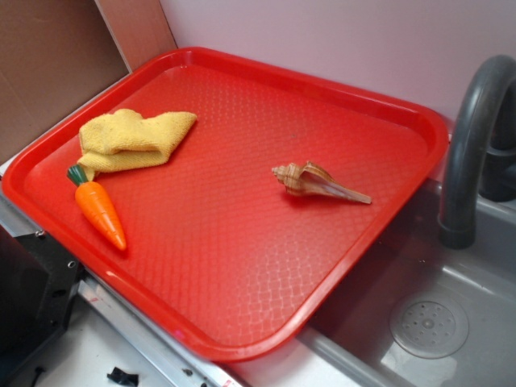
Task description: Grab the shell.
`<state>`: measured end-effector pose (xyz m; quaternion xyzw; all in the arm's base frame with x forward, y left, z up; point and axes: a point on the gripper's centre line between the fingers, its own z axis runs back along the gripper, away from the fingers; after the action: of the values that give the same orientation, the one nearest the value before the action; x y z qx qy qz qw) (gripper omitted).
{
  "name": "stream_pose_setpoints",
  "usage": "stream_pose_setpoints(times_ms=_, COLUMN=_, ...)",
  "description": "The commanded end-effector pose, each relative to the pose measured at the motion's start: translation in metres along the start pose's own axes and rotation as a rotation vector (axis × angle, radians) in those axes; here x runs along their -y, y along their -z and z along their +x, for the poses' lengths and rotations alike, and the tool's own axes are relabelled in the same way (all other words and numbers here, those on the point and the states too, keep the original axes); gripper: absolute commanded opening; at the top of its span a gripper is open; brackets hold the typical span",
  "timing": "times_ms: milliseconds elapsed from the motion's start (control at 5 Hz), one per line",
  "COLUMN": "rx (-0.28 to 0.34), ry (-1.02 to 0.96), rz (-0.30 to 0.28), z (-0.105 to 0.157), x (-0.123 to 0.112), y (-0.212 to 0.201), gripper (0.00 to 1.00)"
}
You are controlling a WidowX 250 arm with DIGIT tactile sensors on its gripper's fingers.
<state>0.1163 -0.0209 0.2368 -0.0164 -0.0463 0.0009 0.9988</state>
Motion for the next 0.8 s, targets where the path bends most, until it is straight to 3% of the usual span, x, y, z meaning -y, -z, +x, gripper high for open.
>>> stream_pose_setpoints(times_ms=0, rx=0.000, ry=0.000, rz=0.000, z=0.000, x=0.000, y=0.000, gripper=1.00)
stream_pose_setpoints(times_ms=200, rx=0.083, ry=0.040, rz=0.021, z=0.007, x=0.007, y=0.009, gripper=1.00)
stream_pose_setpoints(times_ms=400, rx=0.122, ry=0.146, rz=0.014, z=0.022, x=0.016, y=0.023, gripper=1.00)
stream_pose_setpoints(times_ms=600, rx=0.173, ry=0.362, rz=-0.059, z=0.046, x=0.035, y=0.045, gripper=1.00)
